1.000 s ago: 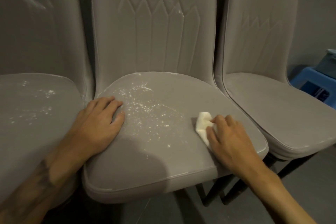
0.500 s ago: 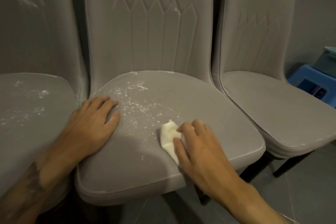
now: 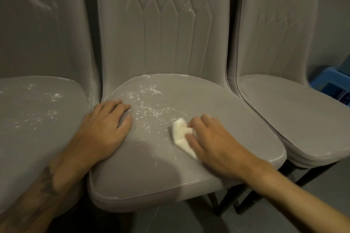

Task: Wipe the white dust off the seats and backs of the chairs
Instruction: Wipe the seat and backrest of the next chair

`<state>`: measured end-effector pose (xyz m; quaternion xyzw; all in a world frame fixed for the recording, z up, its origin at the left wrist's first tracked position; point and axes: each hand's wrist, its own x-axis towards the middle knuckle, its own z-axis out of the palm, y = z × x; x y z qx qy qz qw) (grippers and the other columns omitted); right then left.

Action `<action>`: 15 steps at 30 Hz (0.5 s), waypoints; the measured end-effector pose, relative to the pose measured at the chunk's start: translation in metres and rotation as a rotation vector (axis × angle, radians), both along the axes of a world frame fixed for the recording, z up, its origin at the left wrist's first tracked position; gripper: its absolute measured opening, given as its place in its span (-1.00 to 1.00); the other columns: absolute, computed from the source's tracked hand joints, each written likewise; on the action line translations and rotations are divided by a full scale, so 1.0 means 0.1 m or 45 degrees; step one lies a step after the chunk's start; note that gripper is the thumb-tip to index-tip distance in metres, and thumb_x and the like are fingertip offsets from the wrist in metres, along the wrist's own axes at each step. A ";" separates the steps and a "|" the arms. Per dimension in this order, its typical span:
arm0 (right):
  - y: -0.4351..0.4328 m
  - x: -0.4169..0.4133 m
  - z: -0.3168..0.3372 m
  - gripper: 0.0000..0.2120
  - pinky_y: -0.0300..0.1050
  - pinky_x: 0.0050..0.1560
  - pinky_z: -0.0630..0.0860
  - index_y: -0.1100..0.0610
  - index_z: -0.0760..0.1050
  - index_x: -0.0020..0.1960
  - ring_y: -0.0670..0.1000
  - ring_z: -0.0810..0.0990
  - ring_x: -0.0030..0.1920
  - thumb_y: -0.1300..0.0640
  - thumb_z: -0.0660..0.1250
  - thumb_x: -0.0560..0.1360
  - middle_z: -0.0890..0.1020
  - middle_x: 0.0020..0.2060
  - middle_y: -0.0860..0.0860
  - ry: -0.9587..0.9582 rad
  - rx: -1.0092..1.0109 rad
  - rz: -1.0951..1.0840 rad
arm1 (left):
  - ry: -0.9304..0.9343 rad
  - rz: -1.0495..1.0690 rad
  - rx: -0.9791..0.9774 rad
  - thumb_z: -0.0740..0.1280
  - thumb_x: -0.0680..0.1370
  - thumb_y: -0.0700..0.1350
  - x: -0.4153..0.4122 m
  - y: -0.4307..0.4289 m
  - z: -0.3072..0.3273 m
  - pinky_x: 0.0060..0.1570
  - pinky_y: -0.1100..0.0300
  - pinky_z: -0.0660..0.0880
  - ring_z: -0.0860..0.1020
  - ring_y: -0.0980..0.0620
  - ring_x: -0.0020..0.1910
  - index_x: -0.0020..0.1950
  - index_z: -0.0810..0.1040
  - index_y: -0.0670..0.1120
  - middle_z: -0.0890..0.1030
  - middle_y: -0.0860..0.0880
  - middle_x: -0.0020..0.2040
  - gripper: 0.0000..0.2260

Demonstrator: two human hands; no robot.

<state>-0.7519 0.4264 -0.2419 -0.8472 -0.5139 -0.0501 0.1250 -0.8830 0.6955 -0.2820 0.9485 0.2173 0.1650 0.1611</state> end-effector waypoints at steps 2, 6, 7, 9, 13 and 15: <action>0.05 0.27 0.08 -0.74 0.05 0.15 0.30 0.17 0.38 0.23 0.17 0.42 0.08 0.02 0.07 0.70 0.49 0.12 0.13 -0.079 -0.081 -0.233 | 0.009 0.004 0.002 -0.04 0.59 0.27 0.01 0.00 0.00 0.46 -0.06 0.27 0.28 0.00 0.48 0.51 0.43 0.10 0.37 0.08 0.53 -0.42; 0.28 0.24 0.00 -0.73 0.10 0.17 0.31 0.18 0.38 0.23 0.17 0.41 0.07 0.03 0.06 0.69 0.48 0.13 0.15 -0.099 -0.041 -0.224 | 0.015 0.008 0.005 -0.04 0.65 0.24 0.01 0.00 0.00 0.47 -0.04 0.25 0.26 0.00 0.50 0.53 0.41 0.11 0.35 0.08 0.54 -0.47; 0.29 0.14 -0.06 -0.74 0.07 0.14 0.33 0.14 0.37 0.22 0.13 0.39 0.02 0.00 0.07 0.68 0.47 0.09 0.11 -0.062 0.038 -0.116 | 0.016 0.007 0.008 -0.04 0.64 0.25 0.01 0.00 0.00 0.47 -0.04 0.25 0.26 0.00 0.50 0.53 0.41 0.10 0.36 0.08 0.54 -0.46; 0.24 0.01 -0.11 -0.73 -0.05 0.04 0.32 0.04 0.34 0.19 0.05 0.35 -0.05 -0.11 0.03 0.66 0.43 0.03 0.01 0.004 0.117 0.054 | 0.010 0.001 0.016 -0.05 0.60 0.27 0.01 0.00 0.00 0.45 -0.04 0.27 0.28 0.00 0.49 0.52 0.42 0.10 0.37 0.08 0.53 -0.42; 0.23 0.46 -0.02 -0.73 0.07 0.10 0.32 0.16 0.39 0.20 0.21 0.43 0.02 -0.02 0.10 0.68 0.49 0.07 0.15 -0.073 -0.030 -0.153 | 0.001 -0.004 0.012 -0.10 0.56 0.30 0.01 -0.01 0.01 0.45 -0.04 0.29 0.30 -0.01 0.49 0.52 0.42 0.09 0.38 0.07 0.53 -0.35; 0.33 0.65 0.06 -0.71 0.09 0.15 0.32 0.22 0.39 0.23 0.25 0.44 0.09 0.03 0.09 0.69 0.50 0.13 0.23 -0.043 -0.071 -0.366 | -0.005 -0.001 0.022 -0.08 0.57 0.29 0.01 -0.02 0.02 0.44 -0.04 0.29 0.30 -0.01 0.49 0.52 0.43 0.09 0.38 0.06 0.52 -0.37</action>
